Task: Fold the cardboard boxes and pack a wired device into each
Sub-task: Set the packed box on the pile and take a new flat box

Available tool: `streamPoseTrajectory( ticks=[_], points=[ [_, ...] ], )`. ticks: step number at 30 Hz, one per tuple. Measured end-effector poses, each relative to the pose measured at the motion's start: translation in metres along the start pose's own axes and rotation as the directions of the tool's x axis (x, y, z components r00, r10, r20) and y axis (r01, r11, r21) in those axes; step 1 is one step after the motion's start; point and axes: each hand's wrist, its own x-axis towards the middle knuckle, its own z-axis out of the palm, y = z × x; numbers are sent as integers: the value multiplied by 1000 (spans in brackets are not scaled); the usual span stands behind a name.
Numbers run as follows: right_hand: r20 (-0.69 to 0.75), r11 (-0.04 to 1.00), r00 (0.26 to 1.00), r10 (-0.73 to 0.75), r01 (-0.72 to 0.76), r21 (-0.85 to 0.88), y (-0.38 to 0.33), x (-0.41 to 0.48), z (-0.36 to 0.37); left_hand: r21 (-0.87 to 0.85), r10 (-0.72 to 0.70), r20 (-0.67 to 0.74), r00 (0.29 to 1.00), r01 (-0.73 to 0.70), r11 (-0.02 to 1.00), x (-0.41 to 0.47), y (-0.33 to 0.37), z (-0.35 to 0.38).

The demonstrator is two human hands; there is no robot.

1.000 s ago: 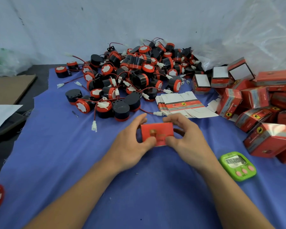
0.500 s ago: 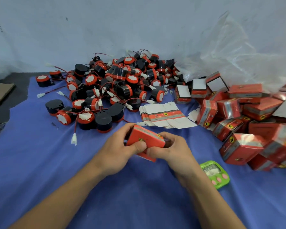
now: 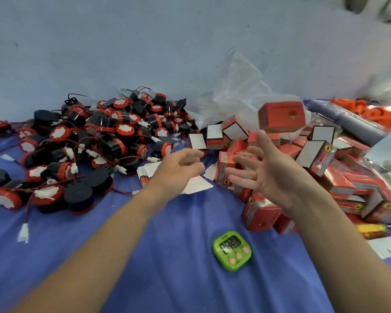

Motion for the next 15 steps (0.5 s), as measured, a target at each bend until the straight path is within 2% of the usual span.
streamPoseTrajectory(
  ticks=[2, 4, 7, 9, 11, 13, 15],
  points=[
    [-39, 989, 998, 43, -48, -140, 8, 4, 0, 313, 30, 14, 999, -33, 949, 8, -15, 4],
    [-69, 974, 997, 26, -41, -221, 22, 6, 6, 534, 32, 70, 997, -64, 843, 10, -25, 8],
    [-50, 957, 999, -5, -10, -291, 47, 5, 16, 843, 22, 184, 983, -169, 511, 10, -38, 16],
    [7, 948, 1000, 6, -4, -318, 65, 5, 26, 905, 18, 212, 977, -204, 373, 10, -44, 19],
    [18, 931, 1000, -20, 25, -363, 80, 6, 35, 906, 37, 211, 977, -209, 369, 10, -43, 17],
    [-47, 926, 995, -93, 69, -370, 91, 10, 41, 846, 27, 197, 980, -184, 500, 11, -39, 9],
    [-183, 940, 971, -153, 86, -330, 97, 13, 45, 729, 15, 214, 977, -170, 663, 9, -38, -2]
  ],
)
